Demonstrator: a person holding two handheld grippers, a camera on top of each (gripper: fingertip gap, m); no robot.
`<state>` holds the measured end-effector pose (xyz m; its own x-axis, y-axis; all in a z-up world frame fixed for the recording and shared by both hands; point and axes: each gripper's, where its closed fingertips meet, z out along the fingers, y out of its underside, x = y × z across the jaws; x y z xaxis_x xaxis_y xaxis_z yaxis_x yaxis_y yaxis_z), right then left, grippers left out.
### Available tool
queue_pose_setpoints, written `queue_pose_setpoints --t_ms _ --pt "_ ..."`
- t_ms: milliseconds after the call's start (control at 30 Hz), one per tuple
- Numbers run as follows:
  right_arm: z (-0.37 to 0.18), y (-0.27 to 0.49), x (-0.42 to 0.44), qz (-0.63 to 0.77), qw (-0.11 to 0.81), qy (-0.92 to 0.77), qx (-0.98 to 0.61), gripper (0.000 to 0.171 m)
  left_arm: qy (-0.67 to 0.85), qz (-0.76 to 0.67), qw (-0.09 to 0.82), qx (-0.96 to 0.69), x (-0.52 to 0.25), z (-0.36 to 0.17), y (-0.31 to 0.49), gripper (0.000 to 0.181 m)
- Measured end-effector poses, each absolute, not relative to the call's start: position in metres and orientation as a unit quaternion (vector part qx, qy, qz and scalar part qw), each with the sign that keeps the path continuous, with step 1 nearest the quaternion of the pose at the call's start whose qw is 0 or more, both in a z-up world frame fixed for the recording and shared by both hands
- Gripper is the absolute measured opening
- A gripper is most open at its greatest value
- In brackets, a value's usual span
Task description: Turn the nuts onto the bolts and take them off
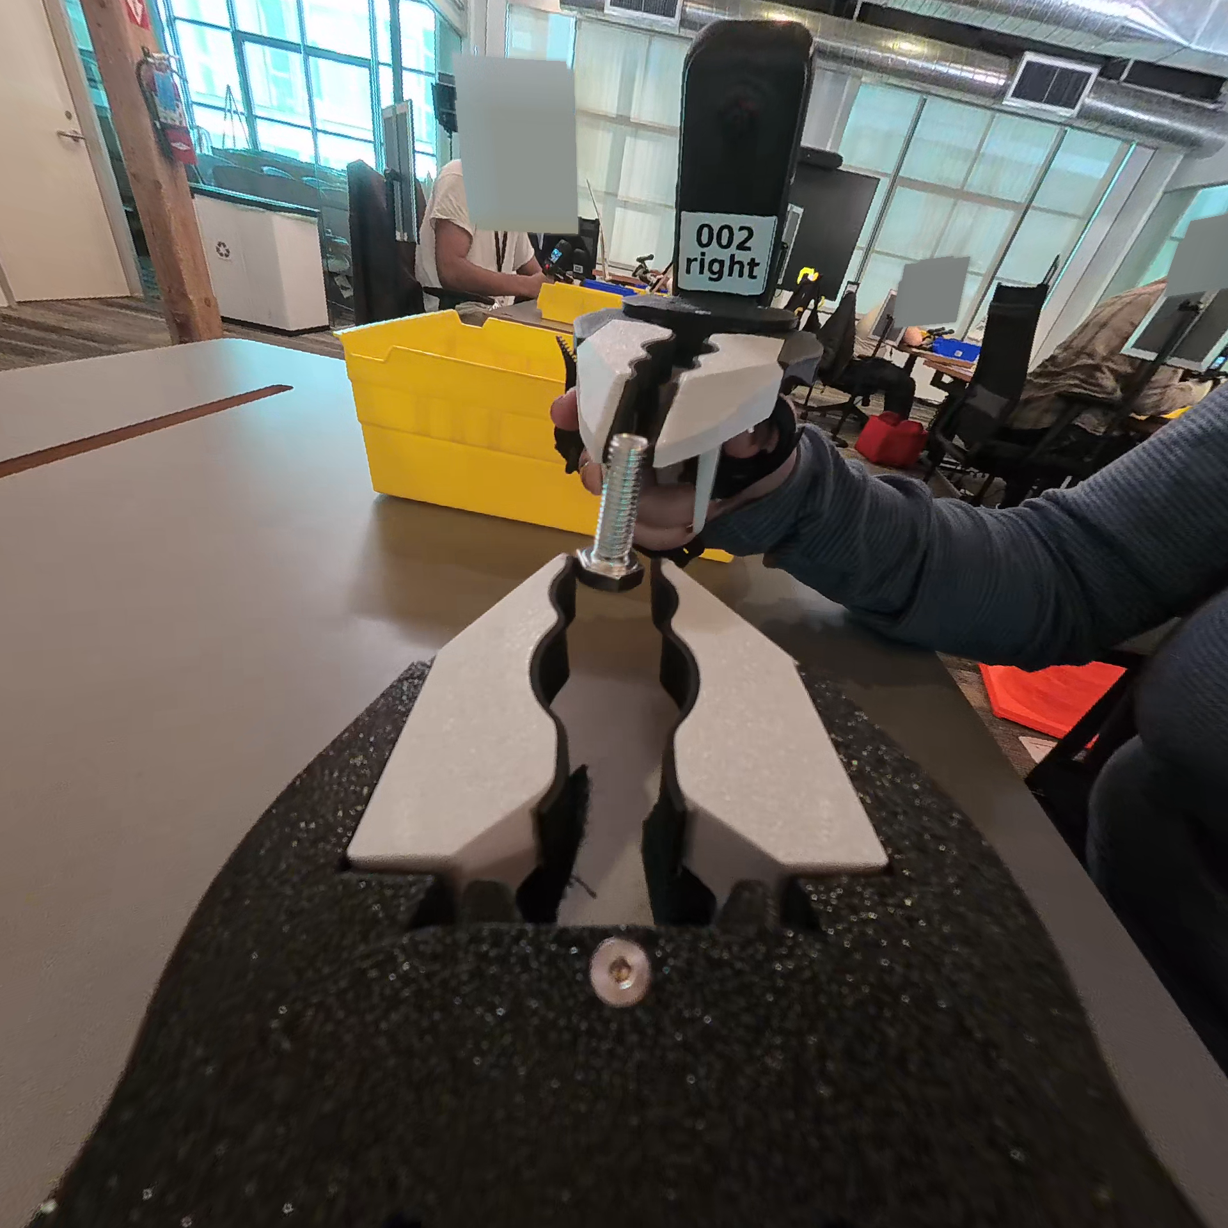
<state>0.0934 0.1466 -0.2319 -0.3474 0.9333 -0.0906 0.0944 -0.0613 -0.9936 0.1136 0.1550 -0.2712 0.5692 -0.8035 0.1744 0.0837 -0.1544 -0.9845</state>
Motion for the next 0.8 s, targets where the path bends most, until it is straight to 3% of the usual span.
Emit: queue_pose_setpoints --t_ms 167,267,533,800 --pt "-0.233 0.148 0.093 0.576 0.367 -0.579 -0.446 0.007 0.249 -0.371 0.606 -0.657 0.107 -0.267 0.159 0.029" --pt "-0.232 0.148 0.092 0.578 0.369 -0.575 -0.446 0.007 0.253 -0.368 0.608 -0.656 0.108 -0.267 0.159 0.018" --pt "-0.229 0.146 0.091 0.588 0.367 -0.568 -0.444 0.007 0.263 -0.365 0.606 -0.656 0.111 -0.268 0.157 0.018" --pt "-0.245 0.177 0.092 0.522 0.413 -0.549 -0.506 0.016 0.203 -0.256 0.662 -0.675 0.081 -0.267 0.175 0.017"
